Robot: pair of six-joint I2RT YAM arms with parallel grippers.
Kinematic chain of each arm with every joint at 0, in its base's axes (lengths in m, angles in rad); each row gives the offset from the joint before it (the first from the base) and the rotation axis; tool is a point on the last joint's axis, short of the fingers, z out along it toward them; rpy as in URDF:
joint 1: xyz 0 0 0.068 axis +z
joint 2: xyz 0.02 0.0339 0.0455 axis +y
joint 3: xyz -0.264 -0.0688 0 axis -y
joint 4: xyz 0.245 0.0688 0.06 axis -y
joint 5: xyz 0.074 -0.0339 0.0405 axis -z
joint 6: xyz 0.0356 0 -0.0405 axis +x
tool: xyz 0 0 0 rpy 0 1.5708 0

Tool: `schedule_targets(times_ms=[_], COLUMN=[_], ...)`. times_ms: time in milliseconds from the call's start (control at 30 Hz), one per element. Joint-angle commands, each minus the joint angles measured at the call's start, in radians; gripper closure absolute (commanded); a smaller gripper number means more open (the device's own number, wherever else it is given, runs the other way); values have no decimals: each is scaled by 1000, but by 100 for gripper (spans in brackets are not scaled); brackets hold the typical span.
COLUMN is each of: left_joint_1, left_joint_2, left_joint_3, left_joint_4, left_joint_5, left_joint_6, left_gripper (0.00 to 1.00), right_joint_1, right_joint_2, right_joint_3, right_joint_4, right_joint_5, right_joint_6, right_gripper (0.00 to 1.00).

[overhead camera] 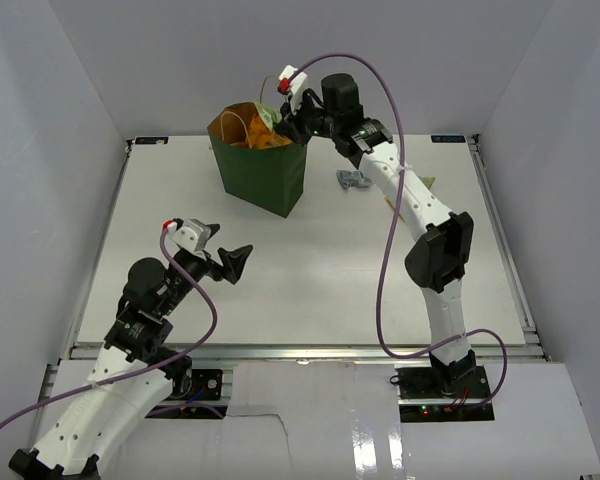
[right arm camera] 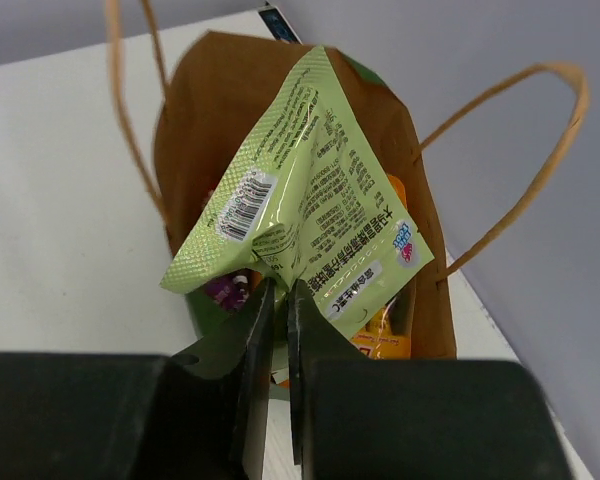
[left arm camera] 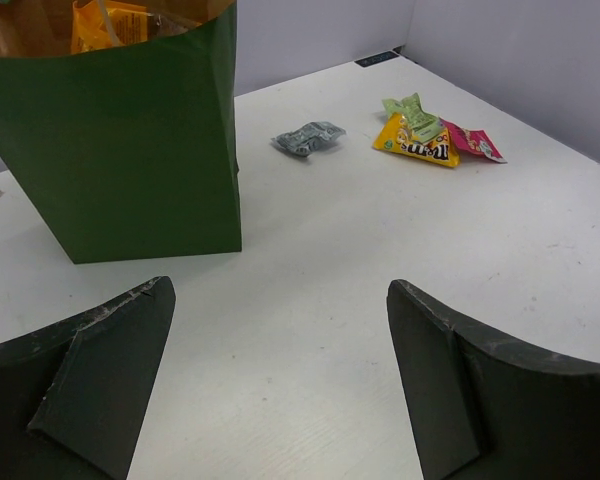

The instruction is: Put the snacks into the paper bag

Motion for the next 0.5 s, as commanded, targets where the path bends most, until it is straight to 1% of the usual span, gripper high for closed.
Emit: schedule_targets(times_ms=[0, 133, 200, 233, 300, 333, 400, 433, 467], left_joint_1=[1, -1, -1, -1, -1, -1, -1, 1, -1], left_joint_2=[14, 14, 14, 14, 14, 13, 13, 11, 10], left_joint_3=[-3, -3, -3, -3, -2, -3, -2, -2, -2], left_joint_4=[-1, -1, 1, -1, -1, -1, -2, -3, -4], left_joint_5=[-12, -11, -6, -6, -4, -3, 2, 2, 5], left_joint_6=[11, 11, 11, 11, 11, 11, 11, 11, 11], left_gripper=[2, 2, 2, 2, 2, 2, 2, 2, 2], right_joint_1=[6, 8, 8, 8, 8, 8, 8, 8, 6], right_joint_2=[38, 54, 58, 58, 52, 47, 26, 14, -11], right_joint_3=[38, 15, 6, 3, -9, -12, -28, -31, -43], right_joint_4=[97, 121, 127, 128, 131, 131, 128, 124, 116], right_joint_5=[122, 173, 190, 199, 200, 202, 202, 199, 196], right_joint_6=[19, 13, 12, 9, 5, 5, 5, 4, 2], right_gripper=[92, 91, 87, 80, 71, 61, 54, 48, 45])
